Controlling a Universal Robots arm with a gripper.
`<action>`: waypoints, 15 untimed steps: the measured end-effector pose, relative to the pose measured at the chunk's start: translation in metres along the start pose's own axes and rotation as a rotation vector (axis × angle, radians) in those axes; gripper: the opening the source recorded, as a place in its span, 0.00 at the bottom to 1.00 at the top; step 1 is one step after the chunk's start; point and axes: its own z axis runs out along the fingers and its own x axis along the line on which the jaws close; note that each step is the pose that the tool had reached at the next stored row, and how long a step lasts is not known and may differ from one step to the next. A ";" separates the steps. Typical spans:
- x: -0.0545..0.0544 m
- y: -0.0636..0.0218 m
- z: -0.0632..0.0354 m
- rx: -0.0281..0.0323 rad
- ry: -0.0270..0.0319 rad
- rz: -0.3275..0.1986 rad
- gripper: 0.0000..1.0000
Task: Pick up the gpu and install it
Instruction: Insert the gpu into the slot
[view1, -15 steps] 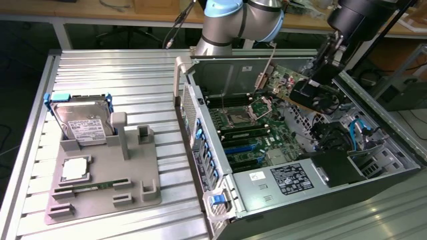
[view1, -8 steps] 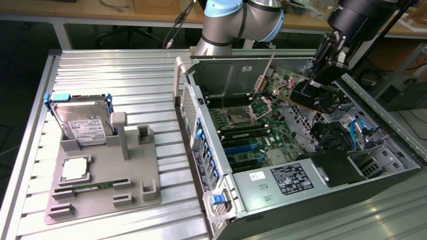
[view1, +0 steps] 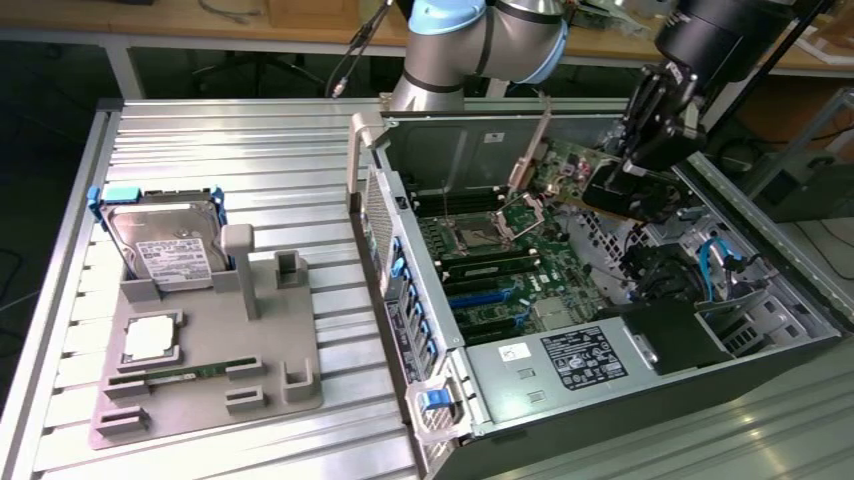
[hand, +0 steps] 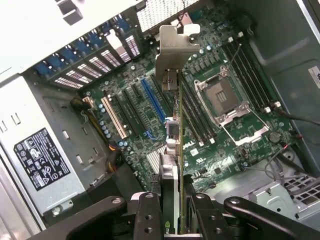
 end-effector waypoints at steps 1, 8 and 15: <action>0.000 0.0000 0.0000 0.0007 0.0005 -0.012 0.27; 0.000 0.0000 0.0000 0.0053 0.0040 -0.099 0.27; 0.000 0.0000 0.0000 0.0096 0.0071 -0.179 0.27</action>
